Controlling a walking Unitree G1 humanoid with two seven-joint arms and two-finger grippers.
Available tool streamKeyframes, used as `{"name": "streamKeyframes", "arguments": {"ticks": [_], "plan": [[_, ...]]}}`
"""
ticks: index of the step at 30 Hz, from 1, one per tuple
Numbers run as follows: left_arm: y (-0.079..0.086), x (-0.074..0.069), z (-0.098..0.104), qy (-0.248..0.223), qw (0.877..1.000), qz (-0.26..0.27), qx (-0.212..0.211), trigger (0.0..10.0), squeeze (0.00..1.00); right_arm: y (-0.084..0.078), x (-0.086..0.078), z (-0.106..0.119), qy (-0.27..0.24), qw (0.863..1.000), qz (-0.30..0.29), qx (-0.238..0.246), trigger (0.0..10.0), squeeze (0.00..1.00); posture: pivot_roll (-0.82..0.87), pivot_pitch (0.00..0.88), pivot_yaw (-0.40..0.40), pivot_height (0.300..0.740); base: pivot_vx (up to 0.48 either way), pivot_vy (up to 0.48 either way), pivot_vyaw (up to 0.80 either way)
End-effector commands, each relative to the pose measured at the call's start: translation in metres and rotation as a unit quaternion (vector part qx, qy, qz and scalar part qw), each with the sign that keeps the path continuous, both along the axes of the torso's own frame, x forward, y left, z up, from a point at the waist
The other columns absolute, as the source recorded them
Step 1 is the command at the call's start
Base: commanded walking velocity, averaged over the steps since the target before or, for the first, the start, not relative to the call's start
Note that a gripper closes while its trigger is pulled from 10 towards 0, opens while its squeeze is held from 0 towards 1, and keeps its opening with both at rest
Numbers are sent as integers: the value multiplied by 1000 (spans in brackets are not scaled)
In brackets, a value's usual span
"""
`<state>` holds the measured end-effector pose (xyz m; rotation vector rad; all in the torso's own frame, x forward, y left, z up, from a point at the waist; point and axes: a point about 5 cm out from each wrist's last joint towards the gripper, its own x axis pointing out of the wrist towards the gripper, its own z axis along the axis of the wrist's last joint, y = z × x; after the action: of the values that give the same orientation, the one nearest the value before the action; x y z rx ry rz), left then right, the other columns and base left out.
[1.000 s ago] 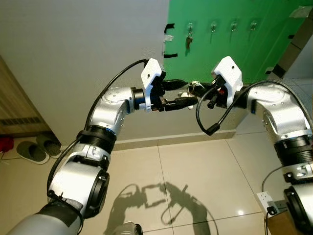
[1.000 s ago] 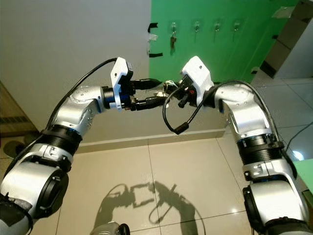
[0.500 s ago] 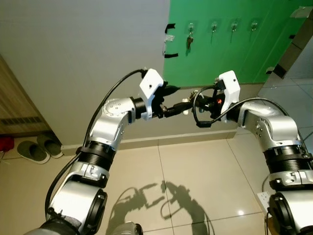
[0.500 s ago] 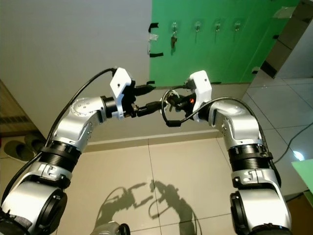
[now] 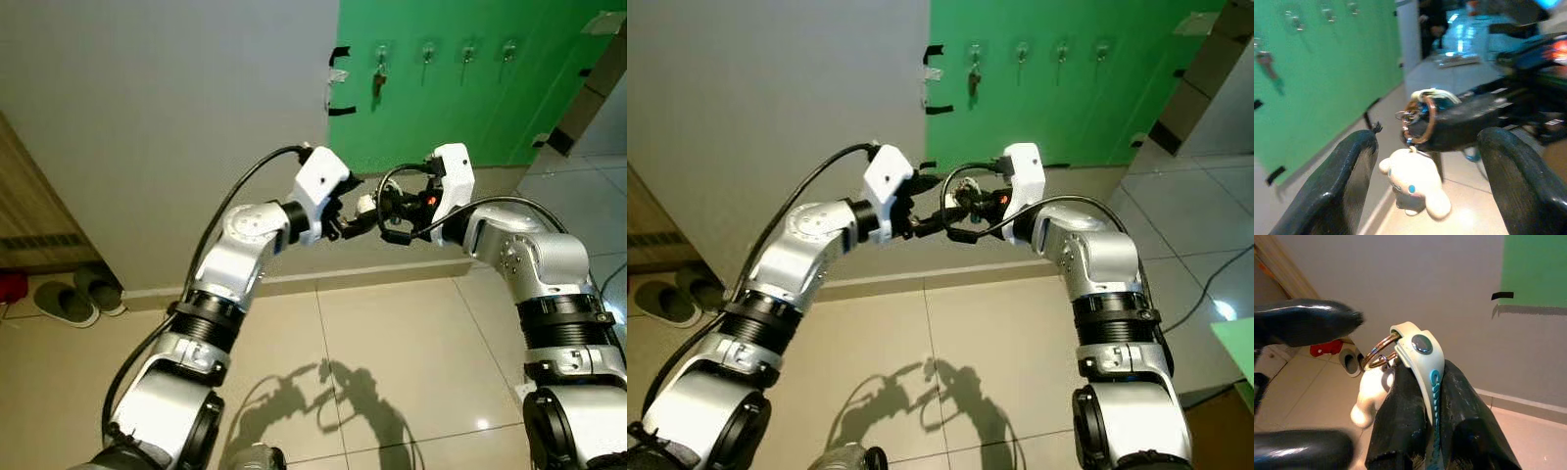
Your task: Hang keys on a hook
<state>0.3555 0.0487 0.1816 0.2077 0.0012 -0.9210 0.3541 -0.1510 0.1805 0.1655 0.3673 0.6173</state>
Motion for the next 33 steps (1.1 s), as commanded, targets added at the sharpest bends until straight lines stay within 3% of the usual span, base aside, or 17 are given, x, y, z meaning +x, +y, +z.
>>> {"name": "streamKeyframes", "arguments": {"ticks": [1, 10, 12, 19, 21, 22, 24, 25, 27, 33], "plan": [[-1, 1, 3, -14, 1000, 14, 9, 10000, 0, 0, -2, 1, -2, 1000, -3, 1, 0, 0, -64, 0, 30, 740, 0, 0, 0], [-6, 2, 7, -24, 999, 37, -1, 10000, 0, 6, -5, -2, 0, 1000, -1, -7, 0, 0, -68, 0, 33, 740, 0, 0, 0], [-7, 1, 10, -27, 999, 38, -4, 9294, 0, 5, -5, -4, 1, 1000, -5, -11, 0, 0, -68, 0, 34, 740, 0, 0, 0], [-13, -2, 6, -18, 999, 35, -4, 8549, 0, 6, -4, -3, -2, 1000, -11, -11, 0, 0, -66, 0, 35, 740, 0, 0, 0], [-14, -2, 5, -12, 999, 40, -9, 6549, 0, 9, -4, -3, -4, 1000, -10, -10, 0, 0, -66, 0, 34, 740, 0, 0, 0], [-15, -2, 5, -10, 999, 42, -10, 4275, 0, 9, -4, -3, -4, 1000, -10, -10, 0, 0, -66, 0, 34, 740, 0, 0, 0], [-17, -2, 5, -8, 999, 41, -10, 2275, 0, 9, -3, -3, -5, 1000, -11, -11, 0, 0, -67, 0, 34, 740, 0, 0, 0], [-19, -4, 4, -4, 999, 38, -9, 471, 0, 9, -3, -2, -5, 1000, -13, -10, 0, 0, -67, 0, 34, 740, 0, 0, 0], [-21, -5, 2, 4, 999, 34, -9, 0, 0, 9, -2, -2, -7, 1000, -17, -10, 0, 0, -68, 0, 34, 740, 0, 0, 0], [-23, -6, -10, 36, 998, 48, 0, 0, 0, 11, -1, 1, -14, 1000, -24, -7, 0, 0, -70, 0, 36, 740, 0, 0, 0]]}}
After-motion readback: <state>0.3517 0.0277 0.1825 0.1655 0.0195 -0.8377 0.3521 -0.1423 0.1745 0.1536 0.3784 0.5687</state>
